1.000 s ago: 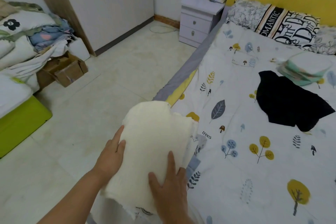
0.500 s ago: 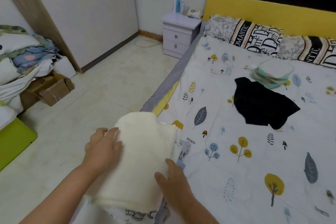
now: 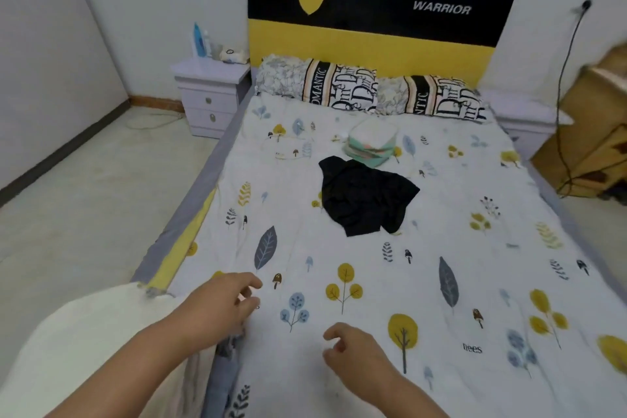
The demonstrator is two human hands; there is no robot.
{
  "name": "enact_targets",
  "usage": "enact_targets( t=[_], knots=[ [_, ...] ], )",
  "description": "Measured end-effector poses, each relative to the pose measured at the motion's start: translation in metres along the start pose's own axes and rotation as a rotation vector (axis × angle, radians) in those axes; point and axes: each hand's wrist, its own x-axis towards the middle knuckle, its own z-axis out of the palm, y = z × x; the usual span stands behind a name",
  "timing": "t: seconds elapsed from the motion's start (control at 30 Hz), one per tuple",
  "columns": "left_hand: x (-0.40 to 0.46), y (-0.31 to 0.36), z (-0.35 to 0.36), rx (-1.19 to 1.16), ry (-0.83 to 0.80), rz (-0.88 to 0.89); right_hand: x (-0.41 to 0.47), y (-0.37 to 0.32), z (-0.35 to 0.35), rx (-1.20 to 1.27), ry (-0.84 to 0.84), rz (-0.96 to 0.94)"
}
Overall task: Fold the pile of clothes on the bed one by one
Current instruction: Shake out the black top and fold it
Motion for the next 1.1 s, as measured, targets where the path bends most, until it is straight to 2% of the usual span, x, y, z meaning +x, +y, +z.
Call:
enact_targets(
  t=[0.3,0.53,0.73,0.93,1.03,1.1],
  knots=[
    [0.122,0.069,0.077,0.091,-0.104,0.062,0.079,0.096,-0.106,-0.143,0.119,0.138],
    [0.237,0.08,0.154,0.189,-0.07,0.057,0.188,0.164,-0.15,-0.398,0.164,0.155],
    [0.328,0.074,0.22,0.274,-0.042,0.018,0.285,0.197,-0.153,-0.489,0.218,0.139],
    [0.404,0.071,0.269,0.374,0.03,0.088,0.346,0.218,-0.126,-0.507,0.298,0.038],
    [0.433,0.07,0.286,0.505,0.027,0.068,0.359,0.235,-0.111,-0.554,0.259,0.047],
    [0.446,0.063,0.292,0.594,-0.035,0.06,0.362,0.246,-0.1,-0.586,0.208,0.066]
  ],
)
